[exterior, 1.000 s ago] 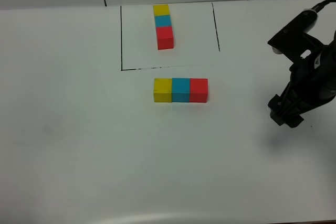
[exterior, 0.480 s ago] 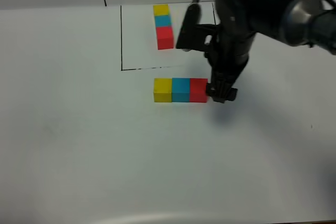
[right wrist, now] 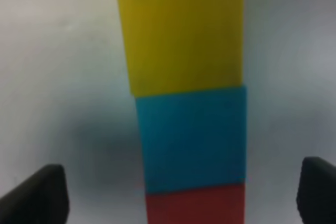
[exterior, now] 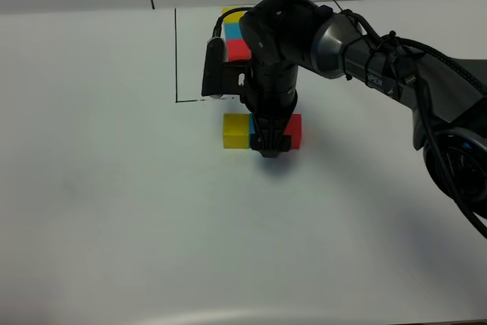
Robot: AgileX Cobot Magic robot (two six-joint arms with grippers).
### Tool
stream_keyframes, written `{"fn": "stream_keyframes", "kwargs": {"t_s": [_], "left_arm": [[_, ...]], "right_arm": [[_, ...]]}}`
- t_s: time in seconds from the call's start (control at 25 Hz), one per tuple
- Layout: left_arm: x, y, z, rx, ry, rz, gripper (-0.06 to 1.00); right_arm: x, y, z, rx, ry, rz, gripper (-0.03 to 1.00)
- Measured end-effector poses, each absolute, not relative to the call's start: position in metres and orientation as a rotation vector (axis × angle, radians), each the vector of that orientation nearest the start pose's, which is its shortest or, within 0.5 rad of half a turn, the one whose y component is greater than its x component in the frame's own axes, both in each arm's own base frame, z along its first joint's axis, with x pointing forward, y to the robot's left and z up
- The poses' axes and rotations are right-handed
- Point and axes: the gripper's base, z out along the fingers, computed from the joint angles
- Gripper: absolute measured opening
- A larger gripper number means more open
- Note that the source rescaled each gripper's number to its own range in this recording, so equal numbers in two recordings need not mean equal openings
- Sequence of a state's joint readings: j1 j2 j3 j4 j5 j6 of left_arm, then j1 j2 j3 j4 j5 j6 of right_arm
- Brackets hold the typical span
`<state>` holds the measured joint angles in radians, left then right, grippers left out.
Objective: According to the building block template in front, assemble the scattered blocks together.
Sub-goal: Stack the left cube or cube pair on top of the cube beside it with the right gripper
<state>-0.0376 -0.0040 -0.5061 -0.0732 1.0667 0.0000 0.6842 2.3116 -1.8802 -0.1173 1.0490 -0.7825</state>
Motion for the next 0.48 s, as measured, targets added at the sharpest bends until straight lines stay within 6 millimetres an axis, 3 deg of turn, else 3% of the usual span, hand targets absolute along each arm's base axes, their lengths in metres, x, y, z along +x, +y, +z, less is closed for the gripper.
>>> {"fn": "stream_keyframes", "kwargs": {"t_s": [0.28, 0.48], "left_arm": [[-0.007, -0.006, 0.279, 0.042, 2.039, -0.111, 0.83], [-0.007, -0.006, 0.279, 0.042, 2.039, -0.111, 0.83]], "right_arm": [[0.380, 0.299, 0.137, -2.039, 2.140, -0.167, 0.73], [0.382, 0.300, 0.138, -2.021, 2.118, -0.166, 0.54]]}}
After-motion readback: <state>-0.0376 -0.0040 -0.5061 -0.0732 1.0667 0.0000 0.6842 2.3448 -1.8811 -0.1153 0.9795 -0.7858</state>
